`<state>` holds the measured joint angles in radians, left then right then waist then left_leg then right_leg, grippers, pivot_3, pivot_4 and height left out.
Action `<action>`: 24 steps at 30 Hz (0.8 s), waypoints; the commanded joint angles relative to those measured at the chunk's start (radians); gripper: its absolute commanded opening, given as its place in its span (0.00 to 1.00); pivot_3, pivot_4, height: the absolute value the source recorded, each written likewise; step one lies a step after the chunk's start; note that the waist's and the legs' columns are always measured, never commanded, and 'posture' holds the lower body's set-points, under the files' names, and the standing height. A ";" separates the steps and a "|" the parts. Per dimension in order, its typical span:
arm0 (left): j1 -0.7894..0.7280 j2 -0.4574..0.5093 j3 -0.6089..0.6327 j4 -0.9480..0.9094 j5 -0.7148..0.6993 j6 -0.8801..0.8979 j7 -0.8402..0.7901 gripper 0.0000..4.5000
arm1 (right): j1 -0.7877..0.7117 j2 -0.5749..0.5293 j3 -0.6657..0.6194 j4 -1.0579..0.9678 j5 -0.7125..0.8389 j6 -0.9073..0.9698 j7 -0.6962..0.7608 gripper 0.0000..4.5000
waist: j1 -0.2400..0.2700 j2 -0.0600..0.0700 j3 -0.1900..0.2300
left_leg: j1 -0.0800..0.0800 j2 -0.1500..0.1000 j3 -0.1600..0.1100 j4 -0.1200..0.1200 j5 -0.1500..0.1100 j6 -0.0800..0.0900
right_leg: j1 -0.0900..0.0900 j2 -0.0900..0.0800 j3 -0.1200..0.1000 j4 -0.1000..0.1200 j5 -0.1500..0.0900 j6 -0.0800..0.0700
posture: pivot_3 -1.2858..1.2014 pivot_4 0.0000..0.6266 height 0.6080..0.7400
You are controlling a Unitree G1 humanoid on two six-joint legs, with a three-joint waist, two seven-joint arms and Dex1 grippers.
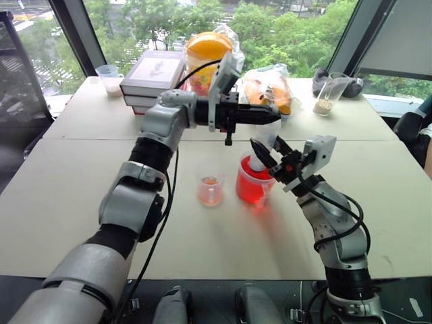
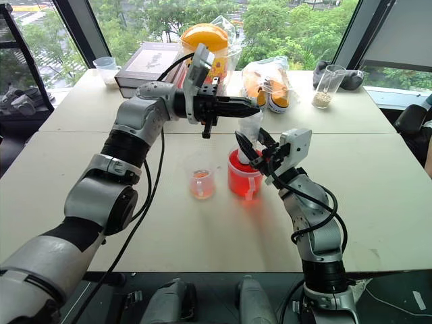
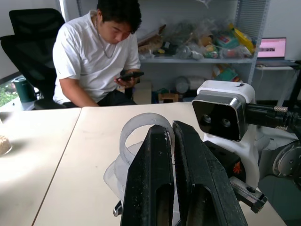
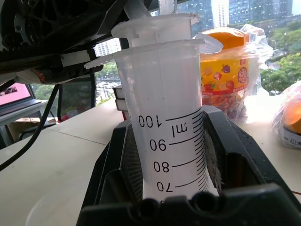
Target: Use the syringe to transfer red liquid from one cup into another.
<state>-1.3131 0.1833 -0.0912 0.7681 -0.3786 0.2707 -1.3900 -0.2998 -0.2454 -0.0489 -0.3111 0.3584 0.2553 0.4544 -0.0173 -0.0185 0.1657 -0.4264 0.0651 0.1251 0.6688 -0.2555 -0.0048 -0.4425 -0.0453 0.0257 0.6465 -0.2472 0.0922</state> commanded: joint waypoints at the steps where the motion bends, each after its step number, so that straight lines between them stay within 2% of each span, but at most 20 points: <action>1: -0.092 -0.007 0.067 -0.013 -0.019 -0.053 0.036 0.01 | 0.016 0.000 0.048 -0.035 0.016 0.030 0.022 0.31 | 0.000 0.000 0.000 | 0.000 0.000 0.000 0.000 0.000 0.000 | 0.000 0.000 0.000 0.000 0.000 0.000 | 0.52 0.24 1.00; 24: -0.137 -0.027 0.111 0.059 -0.020 -0.121 0.073 0.01 | 0.034 -0.017 0.057 -0.050 0.032 0.067 0.034 0.31 | 0.001 0.000 0.000 | 0.000 0.000 0.000 0.000 0.000 0.000 | 0.000 0.000 0.000 0.000 0.000 0.000 | 0.52 0.24 1.00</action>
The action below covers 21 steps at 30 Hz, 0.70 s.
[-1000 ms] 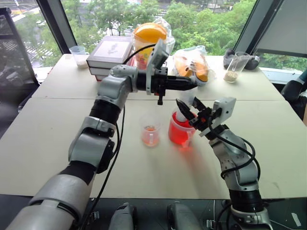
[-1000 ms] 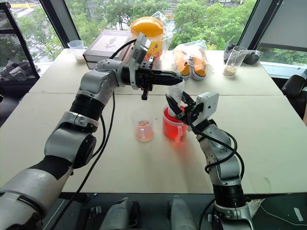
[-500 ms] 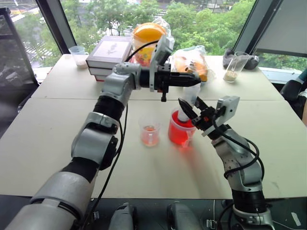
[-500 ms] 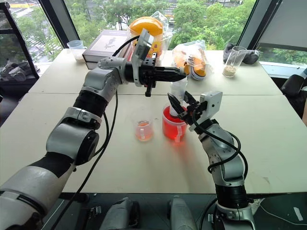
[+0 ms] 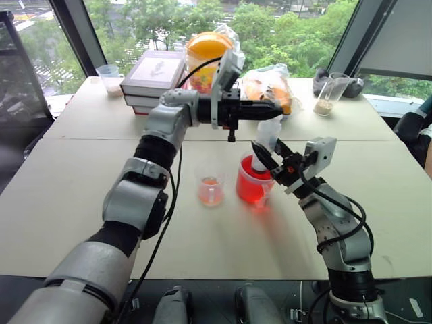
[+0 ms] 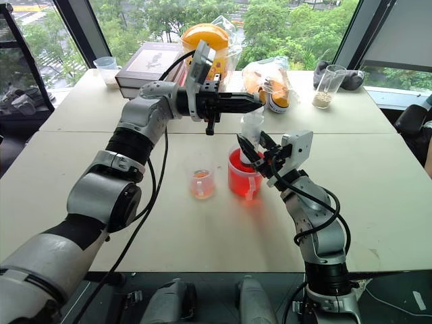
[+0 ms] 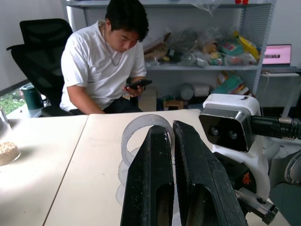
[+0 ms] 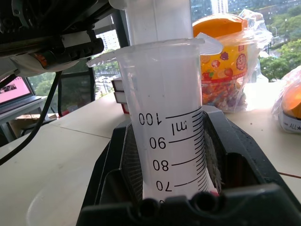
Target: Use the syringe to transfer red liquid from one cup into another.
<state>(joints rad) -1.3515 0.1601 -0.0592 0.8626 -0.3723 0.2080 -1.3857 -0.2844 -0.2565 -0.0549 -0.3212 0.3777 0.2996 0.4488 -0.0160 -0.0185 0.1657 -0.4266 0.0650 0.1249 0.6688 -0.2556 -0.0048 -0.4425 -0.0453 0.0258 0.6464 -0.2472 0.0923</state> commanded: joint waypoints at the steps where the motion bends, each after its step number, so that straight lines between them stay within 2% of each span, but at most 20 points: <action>1: -0.098 -0.005 0.080 -0.036 -0.026 -0.059 0.069 0.01 | 0.019 -0.005 0.064 -0.041 0.012 0.024 0.040 0.31 | 0.000 0.000 0.000 | 0.000 0.000 0.000 0.000 0.000 0.000 | 0.000 0.000 0.000 0.000 0.000 0.000 | 0.52 0.24 1.00; 11: -0.085 -0.007 0.074 -0.046 -0.020 -0.045 0.046 0.01 | -0.017 -0.004 0.051 -0.060 0.024 0.041 0.032 0.31 | 0.000 0.000 0.000 | 0.000 0.000 0.000 0.000 0.000 0.000 | 0.000 0.000 0.000 0.000 0.000 0.000 | 0.52 0.24 1.00; 14: -0.073 0.002 0.069 -0.061 -0.023 -0.013 0.021 0.23 | -0.047 -0.012 0.037 -0.084 0.036 0.061 0.026 0.31 | -0.002 0.000 0.000 | 0.000 0.000 0.000 0.000 0.000 0.000 | 0.000 0.000 0.000 0.000 0.000 0.000 | 0.52 0.24 1.00; 21: -0.016 0.028 0.046 -0.105 0.013 -0.015 0.003 0.95 | -0.103 -0.037 -0.002 -0.115 0.070 0.108 0.013 0.31 | 0.001 0.000 0.000 | 0.000 0.000 0.000 0.000 0.000 0.000 | 0.000 0.000 0.000 0.000 0.000 0.000 | 0.52 0.24 1.00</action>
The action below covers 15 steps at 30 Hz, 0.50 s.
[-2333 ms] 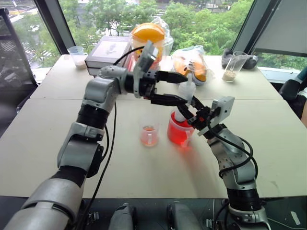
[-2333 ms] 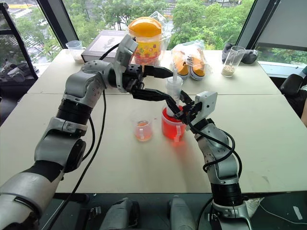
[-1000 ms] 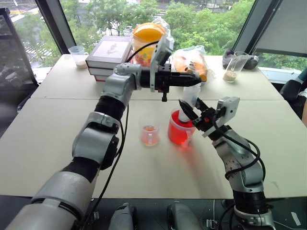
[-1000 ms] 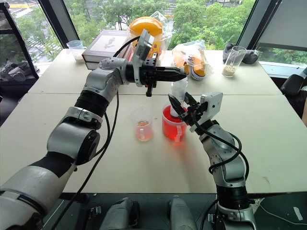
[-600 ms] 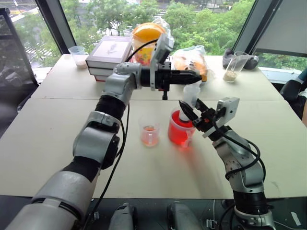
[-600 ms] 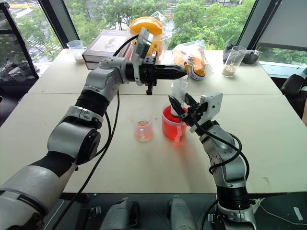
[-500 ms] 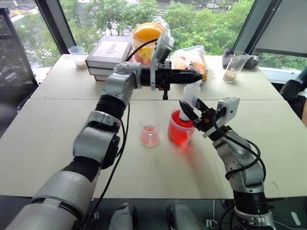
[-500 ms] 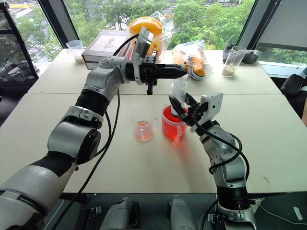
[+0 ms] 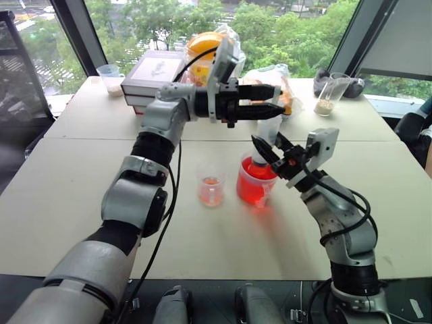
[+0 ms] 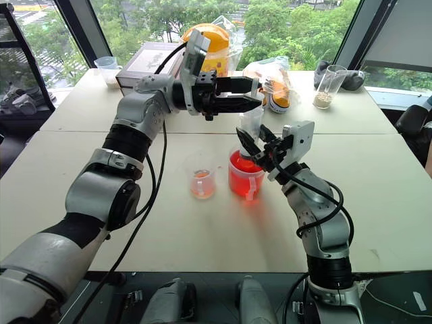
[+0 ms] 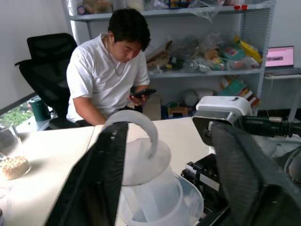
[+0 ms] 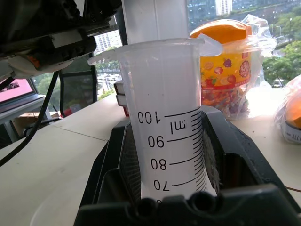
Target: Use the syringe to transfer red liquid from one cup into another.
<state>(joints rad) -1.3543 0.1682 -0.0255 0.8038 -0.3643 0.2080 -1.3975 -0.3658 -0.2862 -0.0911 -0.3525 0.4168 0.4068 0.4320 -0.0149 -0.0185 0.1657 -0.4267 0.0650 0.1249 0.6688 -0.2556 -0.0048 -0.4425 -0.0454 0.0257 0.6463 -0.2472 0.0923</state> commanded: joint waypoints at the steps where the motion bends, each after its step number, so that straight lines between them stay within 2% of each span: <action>1: 0.001 0.031 0.009 -0.062 0.007 -0.015 0.000 0.98 | -0.027 -0.010 0.027 -0.085 0.036 0.006 0.029 0.31 | -0.001 0.000 0.000 | 0.000 0.000 0.000 0.000 0.000 0.000 | 0.000 0.000 0.000 0.000 0.000 0.000 | 0.52 0.24 1.00; 11: 0.099 0.139 0.009 -0.202 -0.008 0.092 -0.028 0.98 | -0.035 -0.012 0.009 -0.070 0.059 0.012 0.026 0.31 | -0.003 0.000 0.000 | 0.000 0.000 0.000 0.000 0.000 0.000 | 0.000 0.000 0.000 0.001 0.000 0.000 | 0.52 0.24 1.00; 15: 0.179 0.214 -0.006 -0.322 -0.023 0.175 -0.063 0.98 | -0.041 -0.012 0.007 -0.071 0.062 0.014 0.026 0.31 | -0.005 0.000 0.000 | 0.000 0.000 0.000 0.000 0.000 0.000 | 0.000 0.000 0.000 0.001 0.000 0.000 | 0.52 0.24 1.00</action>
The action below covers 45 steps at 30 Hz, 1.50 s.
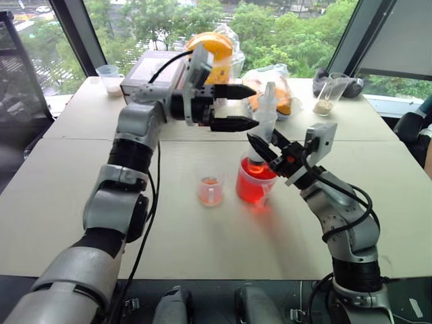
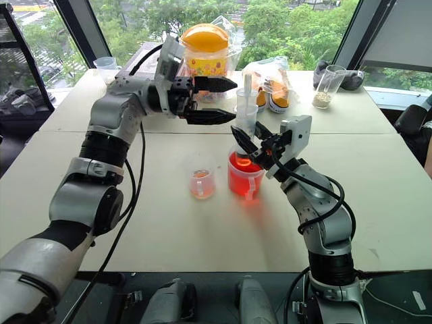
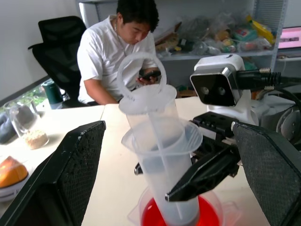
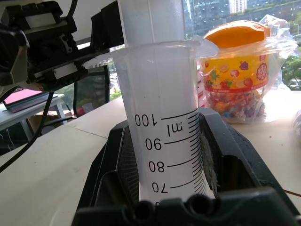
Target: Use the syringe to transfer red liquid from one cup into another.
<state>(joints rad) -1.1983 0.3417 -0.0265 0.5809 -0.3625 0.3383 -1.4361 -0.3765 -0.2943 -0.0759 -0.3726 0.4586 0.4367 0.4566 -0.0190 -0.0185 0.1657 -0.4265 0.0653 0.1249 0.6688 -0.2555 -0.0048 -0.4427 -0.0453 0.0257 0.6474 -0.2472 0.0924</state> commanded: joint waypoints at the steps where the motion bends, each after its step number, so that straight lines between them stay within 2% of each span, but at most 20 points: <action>1: 0.049 0.064 -0.011 -0.131 -0.025 0.060 -0.038 0.98 | -0.033 -0.005 -0.010 -0.051 0.021 -0.015 0.001 0.31 | -0.001 0.000 0.000 | 0.000 0.000 0.000 0.000 0.000 0.000 | 0.000 0.000 0.000 0.000 0.000 0.000 | 0.52 0.24 1.00; 4: 0.108 0.125 -0.015 -0.194 -0.026 0.101 -0.051 0.98 | -0.041 -0.006 -0.019 -0.052 0.027 -0.014 -0.003 0.31 | -0.002 0.000 0.000 | 0.000 0.000 0.000 0.000 0.000 0.000 | 0.000 0.000 0.000 0.001 0.000 0.000 | 0.52 0.24 1.00; 10: 0.164 0.184 -0.013 -0.264 -0.033 0.136 -0.024 0.98 | -0.074 -0.020 -0.035 -0.060 0.044 0.001 -0.011 0.31 | 0.005 0.000 0.000 | 0.000 0.000 0.000 0.001 0.000 0.000 | 0.000 0.000 0.000 0.001 0.000 0.000 | 0.52 0.24 1.00; 15: 0.154 0.205 0.019 -0.248 -0.039 0.133 0.029 0.98 | -0.214 -0.023 -0.058 -0.089 0.141 0.082 -0.042 0.31 | 0.000 0.000 0.000 | 0.000 0.000 0.001 0.001 0.000 0.000 | 0.000 0.000 0.000 0.002 0.000 0.000 | 0.52 0.24 1.00; 20: 0.176 0.220 0.023 -0.266 -0.037 0.127 0.064 0.98 | -0.334 0.061 -0.005 -0.009 0.188 0.087 -0.028 0.31 | -0.001 0.000 0.000 | 0.001 0.001 0.000 0.000 0.000 0.000 | 0.000 0.001 0.000 0.002 0.000 0.000 | 0.52 0.24 1.00; 26: 0.193 0.288 0.048 -0.278 -0.041 0.138 0.083 0.98 | -0.281 0.149 0.085 0.120 0.112 -0.039 0.044 0.31 | 0.001 0.000 0.000 | 0.000 0.001 0.001 0.001 0.000 0.000 | 0.000 0.000 0.000 0.002 0.000 0.000 | 0.52 0.24 1.00; 33: 0.192 0.337 0.055 -0.292 -0.062 0.155 0.078 0.98 | -0.153 0.156 0.171 0.205 0.019 -0.159 0.131 0.31 | 0.002 0.000 0.000 | 0.000 0.001 0.002 0.001 0.000 0.000 | 0.000 -0.001 0.000 0.001 0.000 0.000 | 0.52 0.24 1.00; 41: 0.088 0.294 0.052 -0.174 -0.042 0.097 0.109 0.98 | -0.116 0.151 0.188 0.215 -0.025 -0.197 0.158 0.31 | 0.001 0.000 0.000 | 0.001 0.001 0.001 0.001 0.001 -0.001 | 0.000 0.000 0.000 0.002 0.000 0.000 | 0.52 0.24 1.00; 45: -0.001 0.235 0.046 -0.081 -0.034 0.054 0.121 0.98 | -0.100 0.142 0.203 0.217 -0.054 -0.210 0.173 0.31 | 0.003 0.000 0.000 | 0.000 0.001 0.001 0.001 0.001 -0.001 | 0.000 0.000 -0.001 0.002 0.000 0.000 | 0.52 0.24 1.00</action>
<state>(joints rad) -1.1516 0.5860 0.0050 0.4859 -0.3995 0.4245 -1.3203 -0.4720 -0.1505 0.1207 -0.1288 0.4119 0.2543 0.6181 -0.0157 -0.0183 0.1656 -0.4264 0.0660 0.1264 0.6696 -0.2550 -0.0057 -0.4429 -0.0455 0.0251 0.6490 -0.2471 0.0924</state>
